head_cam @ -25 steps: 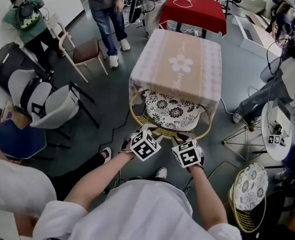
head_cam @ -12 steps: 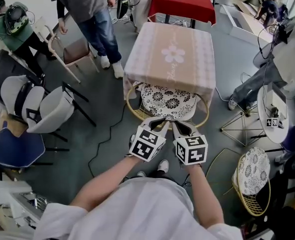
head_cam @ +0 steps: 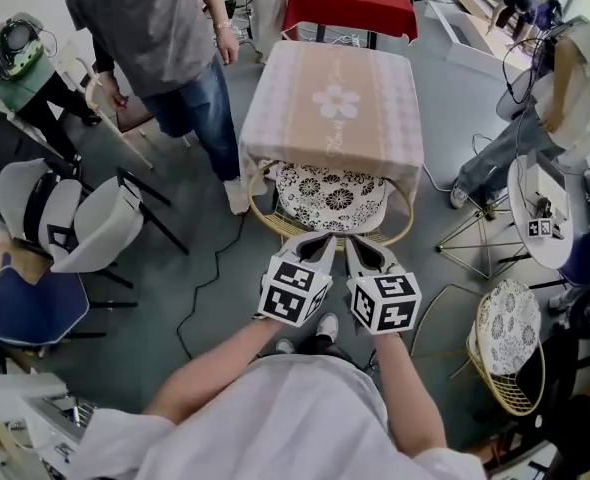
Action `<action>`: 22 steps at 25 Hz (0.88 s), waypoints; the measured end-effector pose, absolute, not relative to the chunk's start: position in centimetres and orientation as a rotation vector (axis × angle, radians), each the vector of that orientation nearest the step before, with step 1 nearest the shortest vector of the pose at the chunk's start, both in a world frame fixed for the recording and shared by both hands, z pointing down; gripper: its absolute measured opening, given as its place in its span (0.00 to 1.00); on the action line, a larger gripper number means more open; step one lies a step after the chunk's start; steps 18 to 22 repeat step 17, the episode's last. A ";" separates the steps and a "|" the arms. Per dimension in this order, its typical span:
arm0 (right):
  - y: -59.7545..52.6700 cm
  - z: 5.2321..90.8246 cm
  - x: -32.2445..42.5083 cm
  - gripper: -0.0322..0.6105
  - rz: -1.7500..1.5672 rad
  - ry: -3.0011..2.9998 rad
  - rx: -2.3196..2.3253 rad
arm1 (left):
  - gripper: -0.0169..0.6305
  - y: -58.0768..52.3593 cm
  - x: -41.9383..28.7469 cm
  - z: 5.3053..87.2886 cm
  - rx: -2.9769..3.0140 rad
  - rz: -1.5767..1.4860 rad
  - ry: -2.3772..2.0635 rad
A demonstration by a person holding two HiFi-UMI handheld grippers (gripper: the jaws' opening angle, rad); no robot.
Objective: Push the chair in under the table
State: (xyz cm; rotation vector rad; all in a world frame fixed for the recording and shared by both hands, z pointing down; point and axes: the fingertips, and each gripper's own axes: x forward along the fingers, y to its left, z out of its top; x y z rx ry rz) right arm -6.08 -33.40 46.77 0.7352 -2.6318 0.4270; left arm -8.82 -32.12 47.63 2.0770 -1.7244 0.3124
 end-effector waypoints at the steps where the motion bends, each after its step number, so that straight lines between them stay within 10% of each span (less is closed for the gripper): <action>1: -33.2 46.8 -6.1 0.05 0.428 -2.632 0.735 | 0.03 -32.0 -8.8 47.6 2.077 0.314 -1.730; 22: -32.3 47.0 -5.5 0.05 0.443 -2.639 0.709 | 0.03 -31.4 -7.6 47.5 2.073 0.320 -1.734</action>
